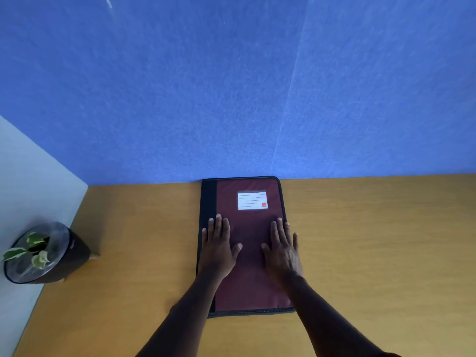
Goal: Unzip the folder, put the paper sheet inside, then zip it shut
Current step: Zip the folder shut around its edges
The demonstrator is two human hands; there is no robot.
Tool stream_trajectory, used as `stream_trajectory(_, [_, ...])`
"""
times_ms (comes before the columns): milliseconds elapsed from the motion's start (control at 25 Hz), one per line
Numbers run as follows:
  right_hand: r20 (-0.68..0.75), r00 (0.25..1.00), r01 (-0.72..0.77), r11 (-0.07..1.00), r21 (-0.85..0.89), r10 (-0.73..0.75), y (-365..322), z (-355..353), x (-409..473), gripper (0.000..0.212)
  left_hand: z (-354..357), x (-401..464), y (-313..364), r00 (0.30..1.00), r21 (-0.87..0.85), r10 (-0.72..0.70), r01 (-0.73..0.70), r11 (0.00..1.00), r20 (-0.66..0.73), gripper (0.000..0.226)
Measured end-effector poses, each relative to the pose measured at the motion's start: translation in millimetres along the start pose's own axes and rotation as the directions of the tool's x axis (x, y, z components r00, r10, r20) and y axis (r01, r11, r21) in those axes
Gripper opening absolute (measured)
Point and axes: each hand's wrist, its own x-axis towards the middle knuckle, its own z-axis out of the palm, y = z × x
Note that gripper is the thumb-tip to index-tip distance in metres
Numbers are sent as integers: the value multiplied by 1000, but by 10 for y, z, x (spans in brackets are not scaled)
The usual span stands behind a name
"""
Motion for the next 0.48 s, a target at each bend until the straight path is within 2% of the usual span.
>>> stream_trajectory(240, [-38, 999, 27, 996, -84, -30, 84, 147, -48, 72, 146, -32, -113, 997, 108, 48, -41, 993, -66, 82])
stream_trajectory(480, [-41, 998, 32, 994, -103, -36, 65, 163, -54, 72, 218, -27, -97, 997, 130, 19, -9, 991, -78, 80])
